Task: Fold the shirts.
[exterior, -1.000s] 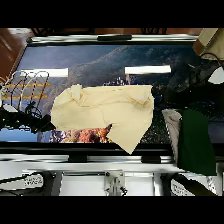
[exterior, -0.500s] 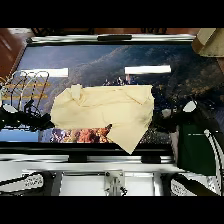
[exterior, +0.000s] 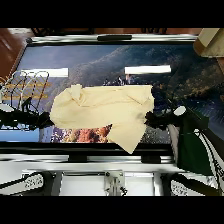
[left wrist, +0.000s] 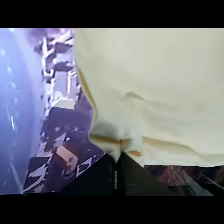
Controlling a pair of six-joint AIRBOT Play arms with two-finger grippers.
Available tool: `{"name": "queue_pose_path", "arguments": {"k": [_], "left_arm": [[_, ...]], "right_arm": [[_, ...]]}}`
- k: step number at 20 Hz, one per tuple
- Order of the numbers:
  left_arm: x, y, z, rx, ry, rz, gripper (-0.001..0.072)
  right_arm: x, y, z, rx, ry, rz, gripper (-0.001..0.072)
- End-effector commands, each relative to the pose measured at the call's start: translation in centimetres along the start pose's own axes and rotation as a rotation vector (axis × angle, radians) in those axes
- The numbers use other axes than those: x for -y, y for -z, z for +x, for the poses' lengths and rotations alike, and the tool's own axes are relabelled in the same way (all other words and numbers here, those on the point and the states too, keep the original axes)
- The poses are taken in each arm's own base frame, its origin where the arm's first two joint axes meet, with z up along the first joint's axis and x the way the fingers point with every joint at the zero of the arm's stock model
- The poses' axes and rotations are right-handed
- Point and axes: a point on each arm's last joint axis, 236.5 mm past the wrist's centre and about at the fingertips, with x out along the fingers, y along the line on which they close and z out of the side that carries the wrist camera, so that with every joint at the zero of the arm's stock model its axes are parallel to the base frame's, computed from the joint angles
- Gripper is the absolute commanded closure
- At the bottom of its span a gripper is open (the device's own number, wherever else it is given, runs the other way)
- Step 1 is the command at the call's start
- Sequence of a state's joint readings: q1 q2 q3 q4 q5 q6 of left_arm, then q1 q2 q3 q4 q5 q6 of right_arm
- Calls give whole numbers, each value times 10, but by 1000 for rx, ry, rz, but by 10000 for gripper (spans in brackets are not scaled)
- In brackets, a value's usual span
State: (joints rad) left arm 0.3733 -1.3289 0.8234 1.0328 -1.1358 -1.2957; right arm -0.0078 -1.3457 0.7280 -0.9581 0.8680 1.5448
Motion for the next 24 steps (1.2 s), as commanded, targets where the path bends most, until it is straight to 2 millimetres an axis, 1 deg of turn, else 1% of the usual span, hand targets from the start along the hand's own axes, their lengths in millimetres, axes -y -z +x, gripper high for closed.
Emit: {"name": "queue_pose_path", "arguments": {"k": [1, 2, 3, 4, 5, 6, 7, 8, 9, 10, 11, 12, 13, 14, 15, 16, 17, 18, 19, 20, 21, 22, 24], "left_arm": [[16, -13, -18, 54, 29, 71, 676], [26, -27, -36, 107, 28, 114, 677], [40, -44, -63, 192, 23, 169, 677], [63, -64, -105, 314, 12, 264, 677], [95, -79, -163, 468, -4, 375, 677], [128, -84, -229, 639, -20, 461, 677], [166, -79, -310, 853, -41, 547, 677], [201, -58, -385, 1060, -60, 623, 676], [232, -27, -453, 1257, -70, 675, 676], [258, 16, -513, 1443, -68, 710, 676], [276, 60, -557, 1590, -65, 730, 676], [285, 95, -584, 1691, -50, 720, 676], [290, 129, -606, 1781, -30, 705, 676], [290, 153, -617, 1835, -26, 686, 676], [287, 170, -622, 1865, -16, 657, 676], [283, 179, -622, 1869, -15, 630, 676], [278, 183, -620, 1863, -35, 616, 676], [272, 185, -619, 1863, -76, 606, 676], [266, 183, -619, 1860, -112, 594, 676], [259, 178, -617, 1842, -148, 580, 676], [248, 169, -607, 1791, -193, 558, 676], [237, 155, -590, 1707, -223, 534, 676], [215, 125, -545, 1508, -251, 489, 676]], "right_arm": [[-21, -15, -13, 49, -28, -76, 641], [-39, -31, -36, 110, -57, -135, 640], [-59, -48, -68, 194, -89, -199, 641], [-86, -71, -117, 324, -127, -265, 641], [-114, -88, -177, 476, -169, -319, 641], [-147, -99, -256, 677, -212, -395, 641], [-176, -95, -337, 881, -244, -483, 640], [-205, -74, -423, 1103, -273, -576, 640], [-225, -41, -493, 1286, -306, -644, 641], [-240, 3, -554, 1446, -340, -703, 640], [-247, 48, -598, 1565, -376, -745, 641], [-249, 85, -626, 1649, -399, -778, 640], [-248, 118, -645, 1713, -406, -804, 641], [-245, 145, -657, 1760, -404, -828, 641], [-241, 162, -662, 1784, -400, -837, 641], [-236, 173, -662, 1788, -392, -833, 641], [-231, 176, -659, 1774, -371, -824, 641], [-225, 173, -651, 1747, -328, -816, 641], [-218, 166, -643, 1713, -278, -802, 641], [-211, 158, -634, 1677, -234, -787, 641], [-205, 149, -623, 1632, -192, -778, 641], [-199, 138, -609, 1569, -144, -772, 641], [-184, 109, -569, 1391, -65, -735, 641]]}}
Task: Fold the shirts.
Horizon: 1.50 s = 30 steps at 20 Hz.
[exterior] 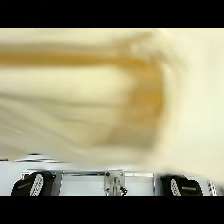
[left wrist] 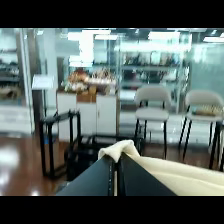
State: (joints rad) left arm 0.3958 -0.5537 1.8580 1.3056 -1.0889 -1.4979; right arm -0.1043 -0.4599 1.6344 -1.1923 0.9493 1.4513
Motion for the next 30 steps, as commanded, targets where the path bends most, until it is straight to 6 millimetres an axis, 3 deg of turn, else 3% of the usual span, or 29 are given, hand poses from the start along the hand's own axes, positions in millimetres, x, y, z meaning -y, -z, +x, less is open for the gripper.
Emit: {"name": "queue_pose_path", "arguments": {"k": [1, 5, 8, 9, 11, 13, 16, 18, 21, 25, 28, 30], "left_arm": [[-16, 89, 19, -320, -38, -19, 676], [-19, 243, 54, -724, 34, -65, 676], [-1, 369, 70, -982, 135, -183, 677], [1, 401, 78, -1025, 139, -206, 677], [8, 454, 107, -1078, 150, -230, 677], [14, 492, 149, -1072, 148, -235, 677], [21, 533, 215, -1020, 133, -235, 676], [29, 553, 248, -995, 136, -245, 676], [41, 584, 271, -1021, 151, -254, 676], [49, 621, 257, -1128, 166, -261, 676], [49, 621, 232, -1234, 194, -261, 676], [43, 616, 205, -1338, 212, -245, 676]], "right_arm": [[22, 81, 16, -330, 58, 27, 640], [47, 237, 49, -834, 66, 146, 641], [63, 346, 84, -1002, 78, 266, 641], [68, 379, 102, -1012, 81, 315, 641], [84, 427, 143, -979, 117, 401, 640], [99, 458, 188, -880, 160, 514, 640], [120, 497, 226, -785, 198, 562, 640], [133, 525, 231, -797, 209, 495, 641], [137, 563, 226, -862, 195, 434, 640], [131, 582, 218, -926, 178, 450, 640], [112, 577, 205, -994, 115, 464, 640], [94, 570, 180, -1101, 53, 448, 640]]}}
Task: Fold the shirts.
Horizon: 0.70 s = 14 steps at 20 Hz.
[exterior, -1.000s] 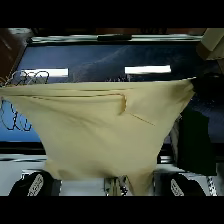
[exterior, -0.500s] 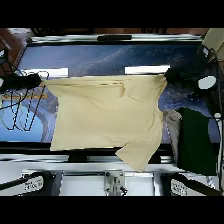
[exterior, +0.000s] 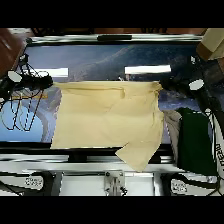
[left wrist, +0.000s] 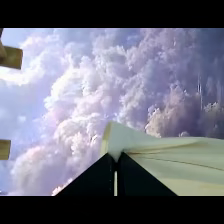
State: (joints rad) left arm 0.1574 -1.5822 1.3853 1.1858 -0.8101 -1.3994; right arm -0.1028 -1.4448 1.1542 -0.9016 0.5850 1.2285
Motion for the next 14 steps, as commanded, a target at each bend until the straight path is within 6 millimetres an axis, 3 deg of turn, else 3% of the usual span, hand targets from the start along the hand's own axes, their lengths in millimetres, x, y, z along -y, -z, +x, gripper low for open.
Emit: {"name": "queue_pose_path", "arguments": {"k": [1, 4, 6, 9, 14], "left_arm": [[-2, 50, -18, -227, 19, -3, 676], [-1, 111, -35, -484, 66, 18, 676], [-2, 134, -34, -550, 76, 10, 676], [-6, 159, -27, -600, 73, -13, 676], [-10, 174, -21, -616, 67, -30, 676]], "right_arm": [[-12, 46, -24, -215, -23, -40, 640], [16, 107, -53, -493, 111, -6, 640], [30, 136, -63, -594, 172, 21, 640], [30, 158, -63, -644, 170, 82, 640], [33, 165, -61, -646, 184, 119, 640]]}}
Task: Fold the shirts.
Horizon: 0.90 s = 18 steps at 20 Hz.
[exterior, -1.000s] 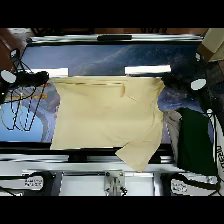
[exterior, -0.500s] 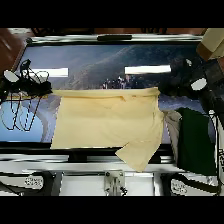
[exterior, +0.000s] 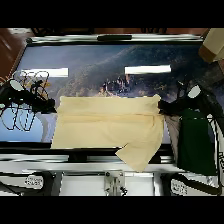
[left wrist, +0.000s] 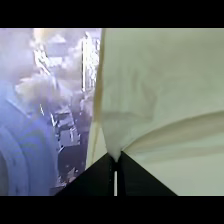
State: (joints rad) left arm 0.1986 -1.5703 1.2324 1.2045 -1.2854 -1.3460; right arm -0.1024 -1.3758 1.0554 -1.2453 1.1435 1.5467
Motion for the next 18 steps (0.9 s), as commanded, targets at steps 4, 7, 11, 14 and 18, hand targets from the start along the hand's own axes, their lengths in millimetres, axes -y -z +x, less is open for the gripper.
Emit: {"name": "queue_pose_path", "arguments": {"k": [4, 7, 11, 14, 18], "left_arm": [[-3, 9, 10, -32, 5, -11, 676], [-3, 9, 11, -34, 4, -12, 676], [-4, 7, 11, -24, 2, -12, 675], [-4, 7, 11, -24, 2, -12, 672], [-4, 7, -1, -29, 8, -16, 227]], "right_arm": [[4, 7, 3, -22, 14, 30, 640], [4, 4, 3, -9, 14, 32, 640], [4, 3, 3, -4, 13, 51, 640], [4, 4, 3, -10, 13, 51, 634], [3, 9, -7, -38, 22, -3, 207]]}}
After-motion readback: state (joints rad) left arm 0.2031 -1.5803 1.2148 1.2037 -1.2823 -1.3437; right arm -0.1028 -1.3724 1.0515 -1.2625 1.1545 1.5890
